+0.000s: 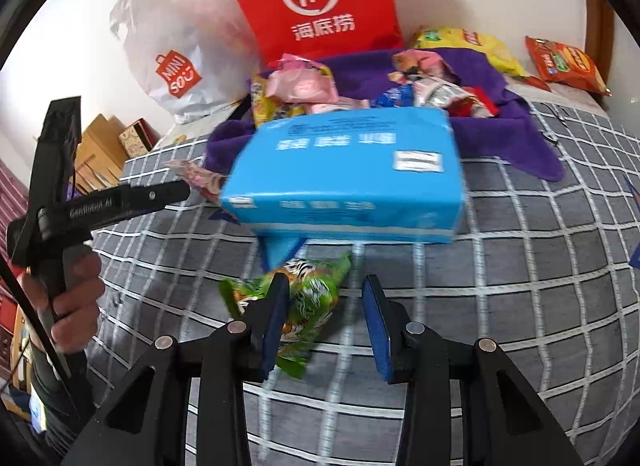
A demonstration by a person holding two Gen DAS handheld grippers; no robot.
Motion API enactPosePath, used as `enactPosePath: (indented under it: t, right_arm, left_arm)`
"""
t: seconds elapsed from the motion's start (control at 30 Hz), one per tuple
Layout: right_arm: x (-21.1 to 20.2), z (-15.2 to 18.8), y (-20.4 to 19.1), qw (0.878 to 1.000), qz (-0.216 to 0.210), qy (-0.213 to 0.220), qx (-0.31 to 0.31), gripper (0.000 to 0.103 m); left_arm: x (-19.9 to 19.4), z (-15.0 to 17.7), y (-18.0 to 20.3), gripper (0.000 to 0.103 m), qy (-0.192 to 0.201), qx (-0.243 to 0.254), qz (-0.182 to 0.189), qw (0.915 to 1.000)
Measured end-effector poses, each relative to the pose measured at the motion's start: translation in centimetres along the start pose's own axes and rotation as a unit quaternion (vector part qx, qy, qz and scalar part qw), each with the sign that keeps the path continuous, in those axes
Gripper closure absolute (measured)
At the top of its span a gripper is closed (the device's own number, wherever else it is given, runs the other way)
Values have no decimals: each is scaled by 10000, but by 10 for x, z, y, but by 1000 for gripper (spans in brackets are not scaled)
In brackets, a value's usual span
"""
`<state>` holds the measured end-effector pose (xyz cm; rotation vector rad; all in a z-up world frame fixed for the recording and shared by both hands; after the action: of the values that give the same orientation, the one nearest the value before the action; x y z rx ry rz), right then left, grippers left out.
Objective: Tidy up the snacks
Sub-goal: 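Grasp the green snack bag with the right tool while the left grasps the striped candy stick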
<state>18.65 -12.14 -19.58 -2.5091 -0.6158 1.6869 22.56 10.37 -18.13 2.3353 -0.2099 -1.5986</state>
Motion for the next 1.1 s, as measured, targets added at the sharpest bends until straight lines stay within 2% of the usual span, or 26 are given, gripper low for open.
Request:
enactPosePath:
  t: [0.07,0.2,0.4,0.5,0.83,0.9,0.97,1.1]
  right_arm:
    - [-1,1,5,9999,-125,16,14,75]
    - [-7,2,9,9997,-222,45,-52,79]
    - [-4,0,11,9993,-349,20,-114,77]
    - [-2,-1,12,9990,-431,-5,-111,76]
    - [-2,0,10,9995,-329,16,-1,76]
    - [-3,0,9,9996,-284,-1,68,71]
    - [-7,2,8,9997,-201,1,113,59]
    - [-22,9,4,9996,-228,68,147,49]
  left_arm:
    - [9,-4,2,34,-42,-105,-11,9999]
    - [23,-12,5,36,-3,-261,-11,9997]
    - [33,-18,9,71,-12,-204,-136,9997]
    - [26,-13,6,78,-28,-205,-4,9998]
    - [-22,31,-24,79,29,-157,-389,9991]
    - [-33,38,-22,79,84,-113,-396,9991]
    - [-40,44,-19,79,139,-61,-326,9994]
    - [-50,55,-11,79,246,55,-345,9991]
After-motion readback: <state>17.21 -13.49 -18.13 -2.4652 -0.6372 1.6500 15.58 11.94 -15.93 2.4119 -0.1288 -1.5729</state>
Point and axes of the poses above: each gripper's, at about its wrist camera, not at the fingertips, and x roughly the way its jaws point, y to its right, z to its underside, the point moved 4 cm from there along x, roughly the way its jaws point, and after that the axes turned 9 degrees about -y, right-handed, at the moved point
